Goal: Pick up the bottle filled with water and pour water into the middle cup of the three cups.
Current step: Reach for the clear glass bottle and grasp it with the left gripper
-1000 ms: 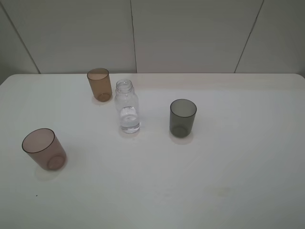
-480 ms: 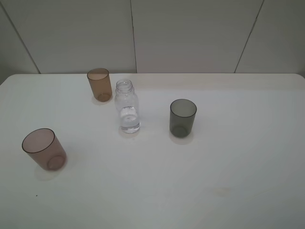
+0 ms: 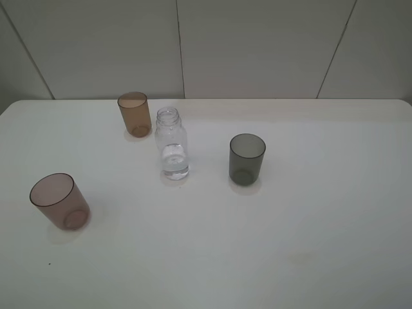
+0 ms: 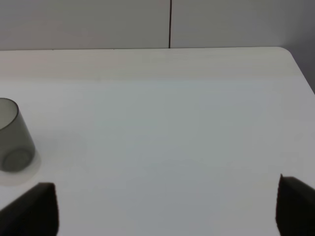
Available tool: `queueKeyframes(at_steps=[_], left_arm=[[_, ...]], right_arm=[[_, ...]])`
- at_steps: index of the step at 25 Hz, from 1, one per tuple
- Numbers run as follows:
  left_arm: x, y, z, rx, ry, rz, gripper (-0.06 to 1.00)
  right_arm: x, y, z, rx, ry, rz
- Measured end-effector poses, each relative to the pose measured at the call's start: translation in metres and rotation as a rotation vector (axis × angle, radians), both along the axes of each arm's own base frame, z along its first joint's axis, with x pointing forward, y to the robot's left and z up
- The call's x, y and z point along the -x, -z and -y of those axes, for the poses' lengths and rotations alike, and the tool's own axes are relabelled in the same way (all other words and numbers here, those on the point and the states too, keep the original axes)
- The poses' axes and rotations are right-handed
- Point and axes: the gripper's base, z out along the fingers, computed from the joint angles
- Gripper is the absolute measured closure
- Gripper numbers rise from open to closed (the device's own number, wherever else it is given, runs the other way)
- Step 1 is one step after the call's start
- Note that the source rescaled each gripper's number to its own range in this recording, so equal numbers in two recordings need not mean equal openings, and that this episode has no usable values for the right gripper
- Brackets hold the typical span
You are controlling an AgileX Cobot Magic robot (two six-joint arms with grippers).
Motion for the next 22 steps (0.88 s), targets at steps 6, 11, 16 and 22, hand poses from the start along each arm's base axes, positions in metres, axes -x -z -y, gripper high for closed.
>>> queueKeyframes(at_steps=[6, 11, 16, 22], left_arm=[[-0.045, 0.005, 0.003, 0.013, 0.004, -0.201, -0.06], [-0.091, 0.023, 0.009, 0.062, 0.021, -0.454, -0.06], [-0.131, 0.052, 0.018, 0.181, 0.032, -0.712, -0.06], [-0.159, 0.086, 0.034, 0.185, 0.070, -0.923, -0.06]], right_arm=[[0.000, 0.000, 0.000, 0.000, 0.000, 0.000], [0.000, 0.000, 0.000, 0.000, 0.000, 0.000], [0.000, 0.000, 0.000, 0.000, 0.000, 0.000], [0.000, 0.000, 0.000, 0.000, 0.000, 0.000]])
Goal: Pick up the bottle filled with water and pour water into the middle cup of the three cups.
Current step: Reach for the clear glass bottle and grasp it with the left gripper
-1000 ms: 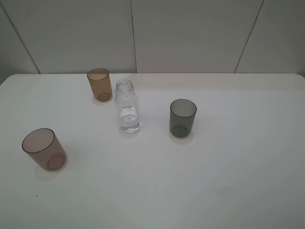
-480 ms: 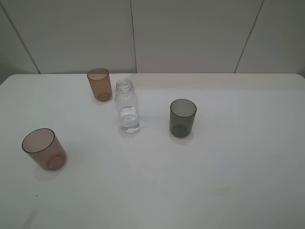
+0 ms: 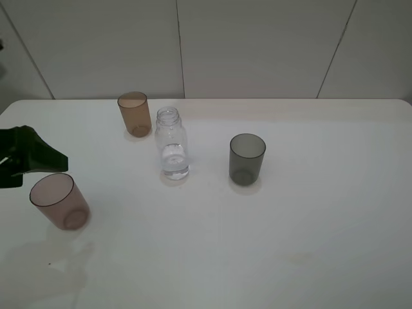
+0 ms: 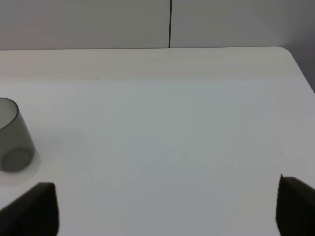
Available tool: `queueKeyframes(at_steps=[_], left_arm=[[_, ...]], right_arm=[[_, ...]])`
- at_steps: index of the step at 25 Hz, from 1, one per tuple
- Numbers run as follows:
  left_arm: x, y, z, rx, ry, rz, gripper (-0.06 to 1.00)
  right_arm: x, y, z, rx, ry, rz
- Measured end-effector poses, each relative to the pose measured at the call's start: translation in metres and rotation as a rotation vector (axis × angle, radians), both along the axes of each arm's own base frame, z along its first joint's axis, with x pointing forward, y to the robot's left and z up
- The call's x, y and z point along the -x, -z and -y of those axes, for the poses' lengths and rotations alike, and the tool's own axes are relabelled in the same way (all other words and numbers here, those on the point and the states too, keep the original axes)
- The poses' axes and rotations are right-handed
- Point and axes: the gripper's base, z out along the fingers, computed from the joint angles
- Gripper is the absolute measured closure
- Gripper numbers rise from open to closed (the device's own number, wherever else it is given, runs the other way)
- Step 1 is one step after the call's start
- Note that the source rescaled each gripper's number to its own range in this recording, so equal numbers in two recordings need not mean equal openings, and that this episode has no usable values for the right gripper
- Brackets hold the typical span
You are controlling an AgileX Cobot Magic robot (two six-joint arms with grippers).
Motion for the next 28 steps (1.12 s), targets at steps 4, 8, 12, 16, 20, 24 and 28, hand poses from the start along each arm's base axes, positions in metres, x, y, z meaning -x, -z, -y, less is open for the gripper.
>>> queueKeyframes(at_steps=[4, 8, 12, 16, 20, 24, 28], left_arm=[[-0.005, -0.002, 0.021, -0.022, 0.095, 0.098, -0.06], [-0.005, -0.009, 0.042, -0.073, 0.216, 0.256, -0.06], [-0.006, -0.015, 0.053, -0.098, 0.277, 0.377, -0.06], [-0.009, -0.014, 0.067, -0.124, 0.349, 0.459, -0.06], [-0.006, 0.000, 0.100, -0.163, 0.528, 0.522, -0.06], [-0.011, 0.025, 0.125, -0.163, 0.584, 0.511, -0.06], [-0.019, 0.055, 0.133, -0.189, 0.572, 0.420, -0.06]], right_arm=[[0.000, 0.000, 0.000, 0.000, 0.000, 0.000], [0.000, 0.000, 0.000, 0.000, 0.000, 0.000], [0.000, 0.000, 0.000, 0.000, 0.000, 0.000], [0.000, 0.000, 0.000, 0.000, 0.000, 0.000], [0.000, 0.000, 0.000, 0.000, 0.000, 0.000], [0.000, 0.000, 0.000, 0.000, 0.000, 0.000], [0.000, 0.000, 0.000, 0.000, 0.000, 0.000]])
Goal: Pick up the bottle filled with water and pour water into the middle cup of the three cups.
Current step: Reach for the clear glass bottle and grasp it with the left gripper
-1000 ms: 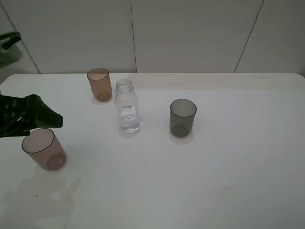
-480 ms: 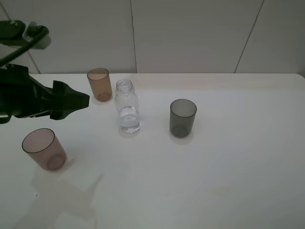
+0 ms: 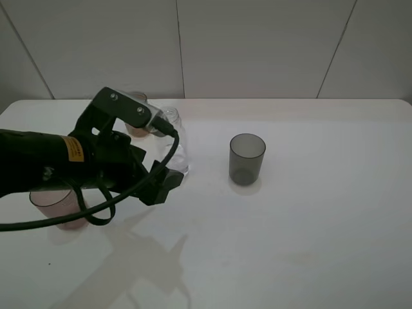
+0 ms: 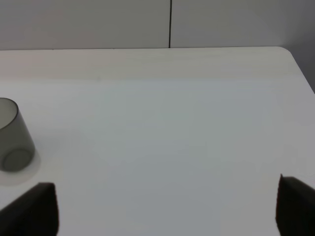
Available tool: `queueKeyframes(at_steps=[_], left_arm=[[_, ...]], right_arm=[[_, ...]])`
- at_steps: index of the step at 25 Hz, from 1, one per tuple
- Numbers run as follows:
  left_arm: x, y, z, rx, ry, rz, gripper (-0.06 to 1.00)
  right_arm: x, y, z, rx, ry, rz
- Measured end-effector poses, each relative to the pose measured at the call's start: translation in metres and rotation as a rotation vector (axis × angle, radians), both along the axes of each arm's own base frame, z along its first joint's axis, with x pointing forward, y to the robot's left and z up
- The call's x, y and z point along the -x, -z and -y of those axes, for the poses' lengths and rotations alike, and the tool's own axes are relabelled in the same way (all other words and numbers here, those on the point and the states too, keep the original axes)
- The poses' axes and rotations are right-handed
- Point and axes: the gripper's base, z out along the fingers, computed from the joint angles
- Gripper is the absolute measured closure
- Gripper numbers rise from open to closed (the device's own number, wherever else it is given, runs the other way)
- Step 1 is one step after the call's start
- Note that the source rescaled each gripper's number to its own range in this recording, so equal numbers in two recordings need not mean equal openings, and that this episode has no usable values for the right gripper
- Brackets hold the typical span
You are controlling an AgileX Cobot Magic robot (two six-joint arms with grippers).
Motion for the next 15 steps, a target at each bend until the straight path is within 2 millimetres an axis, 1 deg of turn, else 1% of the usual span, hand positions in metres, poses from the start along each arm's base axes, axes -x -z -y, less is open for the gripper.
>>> queueKeyframes(at_steps=[3, 8, 12, 15], left_arm=[[-0.003, 0.011, 0.004, -0.011, -0.007, -0.017, -0.06], [-0.009, 0.013, 0.009, 0.035, -0.023, 0.046, -0.06], [-0.019, 0.021, 0.009, 0.064, -0.116, 0.087, -0.06], [-0.026, 0.033, 0.005, 0.051, -0.213, 0.102, -0.06]], right_arm=[[0.000, 0.000, 0.000, 0.000, 0.000, 0.000], [0.000, 0.000, 0.000, 0.000, 0.000, 0.000], [0.000, 0.000, 0.000, 0.000, 0.000, 0.000], [0.000, 0.000, 0.000, 0.000, 0.000, 0.000]])
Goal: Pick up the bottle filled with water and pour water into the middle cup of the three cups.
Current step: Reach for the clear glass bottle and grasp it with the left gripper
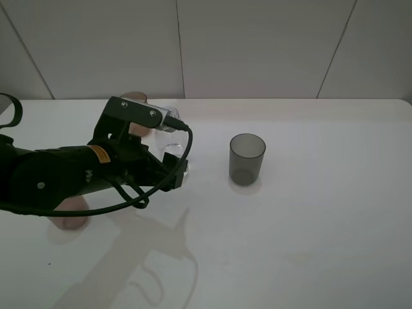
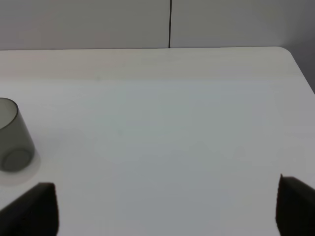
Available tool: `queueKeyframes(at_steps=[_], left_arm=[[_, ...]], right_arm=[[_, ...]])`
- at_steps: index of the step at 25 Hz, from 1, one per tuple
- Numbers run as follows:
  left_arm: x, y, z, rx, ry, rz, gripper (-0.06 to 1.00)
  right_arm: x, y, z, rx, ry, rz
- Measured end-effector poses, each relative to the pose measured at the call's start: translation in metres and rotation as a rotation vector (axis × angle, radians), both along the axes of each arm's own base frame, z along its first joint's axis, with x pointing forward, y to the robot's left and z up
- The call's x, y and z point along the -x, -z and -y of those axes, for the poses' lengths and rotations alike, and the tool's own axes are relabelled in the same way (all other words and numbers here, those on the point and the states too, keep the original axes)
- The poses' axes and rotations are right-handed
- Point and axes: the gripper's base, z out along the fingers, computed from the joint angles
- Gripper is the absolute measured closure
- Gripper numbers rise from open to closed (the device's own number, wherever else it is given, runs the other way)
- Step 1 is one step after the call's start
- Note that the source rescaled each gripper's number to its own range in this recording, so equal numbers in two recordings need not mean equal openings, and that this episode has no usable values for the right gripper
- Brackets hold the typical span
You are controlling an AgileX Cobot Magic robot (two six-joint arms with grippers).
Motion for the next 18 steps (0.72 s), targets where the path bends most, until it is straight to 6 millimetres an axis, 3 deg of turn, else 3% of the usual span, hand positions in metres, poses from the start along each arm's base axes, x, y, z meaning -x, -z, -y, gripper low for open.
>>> queueKeyframes(at_steps=[8, 18], left_arm=[[-0.009, 0.019, 0.006, -0.045, -0.039, 0.168, -0.06], [-0.013, 0.039, 0.008, -0.021, -0.054, 0.247, -0.06]], right_arm=[[0.000, 0.000, 0.000, 0.000, 0.000, 0.000], [0.000, 0.000, 0.000, 0.000, 0.000, 0.000]])
